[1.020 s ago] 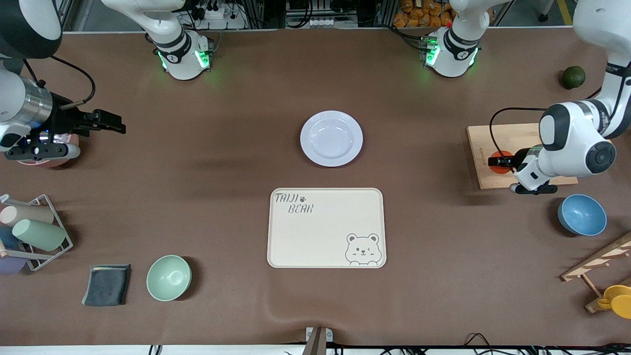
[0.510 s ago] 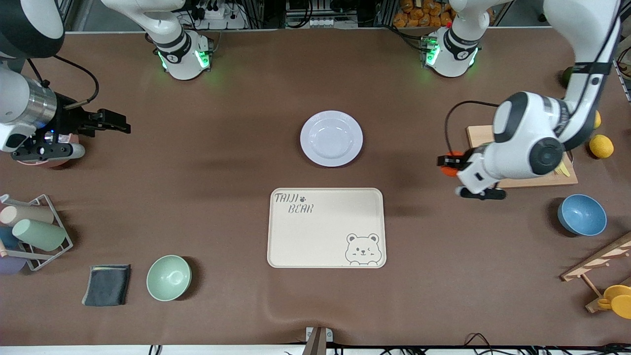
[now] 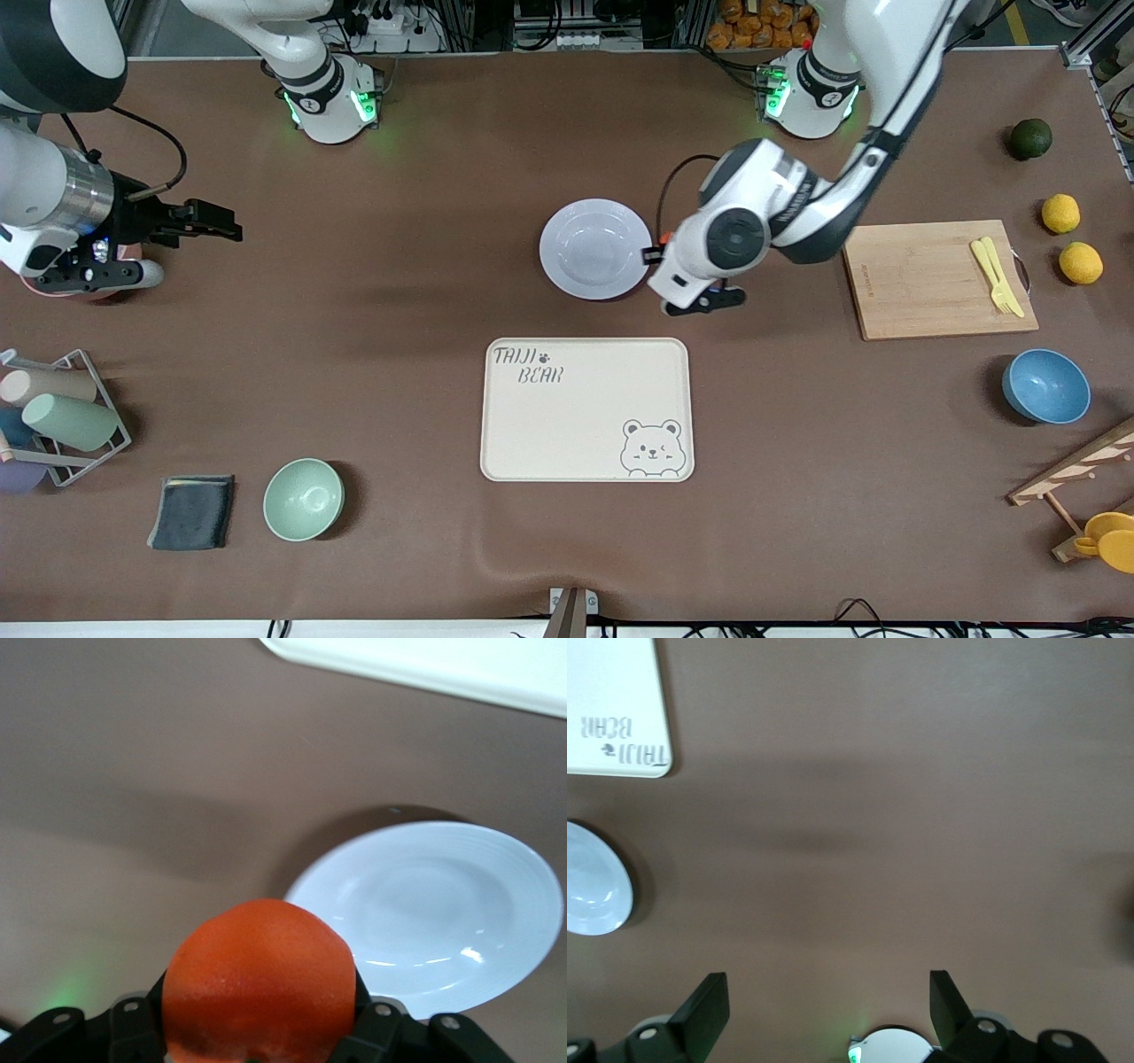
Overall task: Place orange and plate with both arms
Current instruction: 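Carry the orange with the left gripper over the white plate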
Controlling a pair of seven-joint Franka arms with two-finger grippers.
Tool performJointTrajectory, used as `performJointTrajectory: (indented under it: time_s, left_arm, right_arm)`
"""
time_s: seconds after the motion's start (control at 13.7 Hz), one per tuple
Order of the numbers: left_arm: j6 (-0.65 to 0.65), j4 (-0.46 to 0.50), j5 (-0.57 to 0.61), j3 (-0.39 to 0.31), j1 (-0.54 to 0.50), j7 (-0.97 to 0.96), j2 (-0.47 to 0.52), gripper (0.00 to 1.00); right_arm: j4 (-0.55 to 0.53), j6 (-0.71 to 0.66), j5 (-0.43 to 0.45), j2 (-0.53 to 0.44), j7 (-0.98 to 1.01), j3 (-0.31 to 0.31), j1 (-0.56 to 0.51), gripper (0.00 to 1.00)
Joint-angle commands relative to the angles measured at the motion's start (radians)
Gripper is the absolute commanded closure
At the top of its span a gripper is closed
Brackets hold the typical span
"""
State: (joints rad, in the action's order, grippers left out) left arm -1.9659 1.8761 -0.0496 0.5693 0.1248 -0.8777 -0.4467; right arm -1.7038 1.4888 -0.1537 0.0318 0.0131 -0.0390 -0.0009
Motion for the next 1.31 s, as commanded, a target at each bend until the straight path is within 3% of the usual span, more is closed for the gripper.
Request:
performJointTrajectory:
  time_s: [0.0,0.15,0.36,0.44,0.58,0.66,0.73,0.95,1.24]
  left_arm:
    - [-0.080,-0.038,-0.013,-0.008,0.079,-0.203,-0.091,0.99]
    - [-0.145,-0.054,-0.010,-0.008,0.126,-0.286,-0.147,0.99]
    - [-0.207,-0.084,-0.001,-0.019,0.182,-0.390,-0.225,0.92]
    - [-0.217,-0.087,0.005,-0.019,0.191,-0.423,-0.242,0.89]
    - [-0.225,-0.086,0.007,-0.038,0.220,-0.432,-0.263,0.73]
    - [-0.225,-0.086,0.007,-0.042,0.223,-0.432,-0.271,0.50]
    - [-0.225,-0.084,0.007,-0.043,0.222,-0.435,-0.270,0.03]
    - [-0.220,-0.087,0.016,-0.045,0.193,-0.432,-0.228,0.00]
    - [-0.188,-0.103,0.036,-0.049,0.071,-0.422,-0.012,0.00]
  right_arm:
    - [-0.080,0.018,-0.105,-0.021,0.005,0.004,-0.004,0.00]
    - [-0.140,0.086,-0.165,-0.015,0.005,0.004,-0.002,0.00]
    - [-0.227,0.151,-0.372,0.032,0.005,0.004,-0.002,0.00]
    - [-0.262,0.189,-0.403,0.034,0.005,0.004,0.004,0.00]
    - [-0.306,0.223,-0.449,0.045,0.005,0.004,0.037,0.00]
    - [-0.327,0.238,-0.481,0.054,0.005,0.004,0.050,0.00]
    - [-0.347,0.276,-0.498,0.066,0.007,0.004,0.070,0.00]
    - [-0.425,0.417,-0.559,0.083,0.007,0.002,0.166,0.00]
    - [-0.585,0.687,-0.785,0.098,0.050,0.002,0.367,0.00]
